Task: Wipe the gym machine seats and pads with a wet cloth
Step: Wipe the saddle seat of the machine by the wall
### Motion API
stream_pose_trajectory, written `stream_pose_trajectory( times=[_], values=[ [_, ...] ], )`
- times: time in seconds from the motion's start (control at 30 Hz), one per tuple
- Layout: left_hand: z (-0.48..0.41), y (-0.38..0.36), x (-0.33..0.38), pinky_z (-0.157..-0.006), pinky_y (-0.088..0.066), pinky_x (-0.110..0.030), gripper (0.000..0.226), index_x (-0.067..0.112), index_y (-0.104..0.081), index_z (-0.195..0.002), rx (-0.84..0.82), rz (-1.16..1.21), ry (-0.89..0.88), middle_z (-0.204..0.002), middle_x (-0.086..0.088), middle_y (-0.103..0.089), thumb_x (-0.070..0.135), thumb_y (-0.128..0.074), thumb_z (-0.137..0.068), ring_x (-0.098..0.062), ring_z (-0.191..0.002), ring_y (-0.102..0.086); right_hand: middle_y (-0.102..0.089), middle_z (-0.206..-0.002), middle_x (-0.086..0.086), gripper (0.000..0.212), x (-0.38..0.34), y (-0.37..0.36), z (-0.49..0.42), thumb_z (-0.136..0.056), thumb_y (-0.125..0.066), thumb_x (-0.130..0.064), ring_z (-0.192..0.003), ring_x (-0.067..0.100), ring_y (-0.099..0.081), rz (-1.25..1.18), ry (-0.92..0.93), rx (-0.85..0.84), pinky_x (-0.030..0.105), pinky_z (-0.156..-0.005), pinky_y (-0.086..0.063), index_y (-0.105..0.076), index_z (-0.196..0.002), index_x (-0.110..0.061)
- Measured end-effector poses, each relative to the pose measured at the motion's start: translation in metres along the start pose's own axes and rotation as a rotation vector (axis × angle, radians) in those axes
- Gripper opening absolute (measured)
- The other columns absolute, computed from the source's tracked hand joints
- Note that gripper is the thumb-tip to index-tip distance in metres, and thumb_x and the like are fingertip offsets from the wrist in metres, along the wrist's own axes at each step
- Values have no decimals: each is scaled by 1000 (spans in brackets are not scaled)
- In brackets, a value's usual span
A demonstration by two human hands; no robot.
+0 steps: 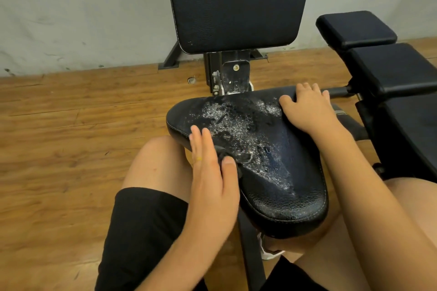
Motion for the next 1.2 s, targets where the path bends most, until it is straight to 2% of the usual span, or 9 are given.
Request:
stream_pose_trajectory(
  times=[0.23,0.33,0.43,0.53,0.67,0.8,0.97,1.1,1.2],
  values=[
    [26,-7,10,-113,3,-5,62,39,6,-147,2,80,-73,-159,27,16,33,-32,-98,11,-145,15,-52,-123,20,43,1,-3,-3,-96,-35,-40,-121,35,-40,0,34,24,52,-107,-25,-53,-105,-2],
    [-1,-2,-3,-118,4,-12,59,37,5,-148,-1,58,-71,-159,25,17,30,-32,-103,12,-144,16,-52,-120,19,43,2,-3,-4,-97,-34,-40,-120,35,-40,9,44,25,52,-106,-26,-52,-104,-2],
    [-47,12,-19,-121,13,-25,60,20,-1,-157,11,-92,-61,-163,13,15,21,-32,-106,4,-146,20,-52,-121,18,45,1,-4,-5,-97,-32,-41,-120,35,-41,30,46,16,52,-106,-26,-53,-107,-3],
    [-52,15,-21,-116,17,-19,59,17,-11,-158,-28,-223,-144,-165,9,10,34,-31,-105,1,-148,19,-51,-124,19,48,1,-6,-4,-97,-31,-41,-121,35,-40,58,45,18,52,-105,-27,-55,-112,-2],
    [-31,16,-22,-121,6,-26,68,24,-29,-154,-8,-196,-199,-164,18,-7,61,-37,-98,5,-148,7,-50,-128,20,51,1,-8,-3,-98,-29,-41,-123,35,-39,85,47,18,51,-104,-27,-54,-117,-1],
    [-51,23,-27,-125,-5,-34,47,18,-50,-143,111,-150,-244,-156,14,-33,41,-44,-103,3,-148,-15,-50,-129,19,50,2,-6,-3,-97,-29,-42,-123,35,-39,76,48,10,52,-106,-27,-54,-114,-2],
    [-76,39,-38,-124,1,-35,66,26,-18,-157,118,-115,-140,-156,32,-1,27,-54,-101,19,-140,13,-51,-123,18,46,6,-5,-4,-97,-31,-43,-120,34,-40,71,58,23,52,-104,-28,-54,-108,-4],
    [-75,36,-43,-122,-4,-31,70,18,-17,-157,205,-102,33,-166,7,9,34,-53,-100,-4,-150,16,-52,-121,16,46,6,-5,-4,-97,-30,-45,-119,33,-41,75,62,15,52,-104,-29,-54,-107,-6],
    [-70,28,-41,-116,-2,-11,60,12,-17,-157,233,-67,86,-166,4,5,28,-41,-105,-5,-151,10,-51,-121,17,46,4,-6,-4,-97,-30,-45,-119,33,-41,71,73,15,51,-104,-29,-53,-106,-7]
  ],
)
Point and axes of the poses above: each hand's wrist, its own z-axis away from the middle knuckle, its own y-axis out of the back of the hand, x = y × z, the point moved 3 cm from there along -z, towards the middle knuckle
